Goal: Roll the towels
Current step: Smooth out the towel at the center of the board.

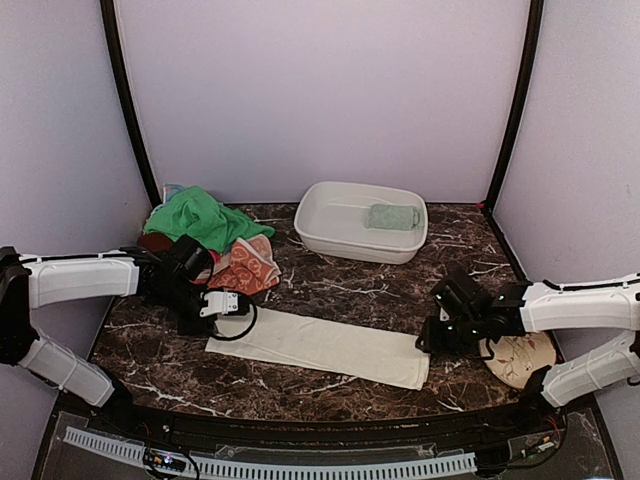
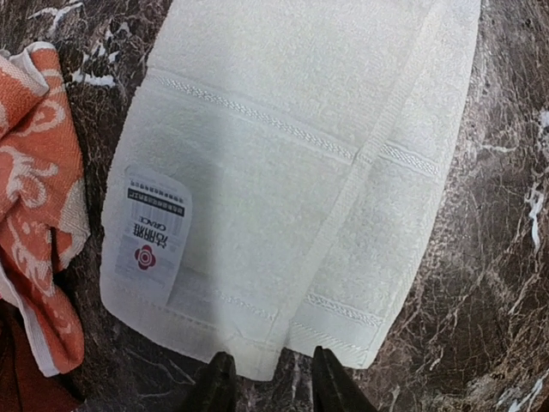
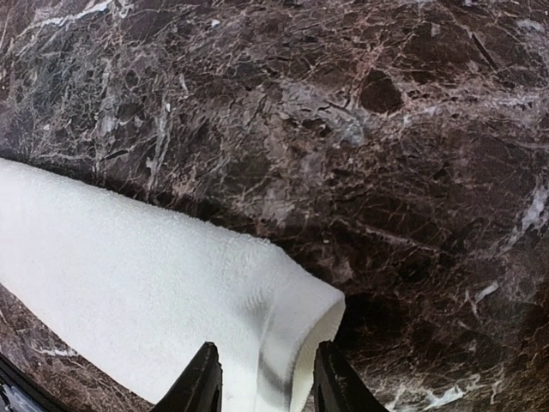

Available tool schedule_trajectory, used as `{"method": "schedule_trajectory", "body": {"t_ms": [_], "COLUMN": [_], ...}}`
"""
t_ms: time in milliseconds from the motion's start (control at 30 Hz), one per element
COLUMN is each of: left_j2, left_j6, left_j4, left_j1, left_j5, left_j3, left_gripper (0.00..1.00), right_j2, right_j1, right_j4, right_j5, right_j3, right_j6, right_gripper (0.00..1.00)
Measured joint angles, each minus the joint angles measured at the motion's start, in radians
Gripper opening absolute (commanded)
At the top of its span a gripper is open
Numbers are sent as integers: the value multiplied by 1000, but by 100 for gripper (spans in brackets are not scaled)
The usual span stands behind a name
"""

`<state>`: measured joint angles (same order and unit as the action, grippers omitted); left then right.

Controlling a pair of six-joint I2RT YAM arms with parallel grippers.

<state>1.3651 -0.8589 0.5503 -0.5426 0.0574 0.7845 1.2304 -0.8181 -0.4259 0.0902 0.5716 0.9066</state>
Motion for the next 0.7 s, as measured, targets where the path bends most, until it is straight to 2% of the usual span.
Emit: {"method": "schedule_trajectory", "body": {"t_ms": [200,500,600,700], "left_j2": [7,11,12,19], "left_j6": [-5,-14,-18,-17], "left_j4": [-5,-30,-47,-69], "left_j1": [-4,-5,-5,-6], "left_j5": [-5,-18,-19,-29], "left_j3": [-13,-23,-30,-37], "left_gripper": [30,29,20,7], "right_j2": [-46,-30,-30,-30], "right_j1": [1,1,3,9], "right_j4": [38,74,89,93], "right_j5": [-13,-16,-14,-11], "right_j3": [-43,-48,-48,-48], "right_j6": [37,51,57,55], "right_gripper": [30,11,1,0]}}
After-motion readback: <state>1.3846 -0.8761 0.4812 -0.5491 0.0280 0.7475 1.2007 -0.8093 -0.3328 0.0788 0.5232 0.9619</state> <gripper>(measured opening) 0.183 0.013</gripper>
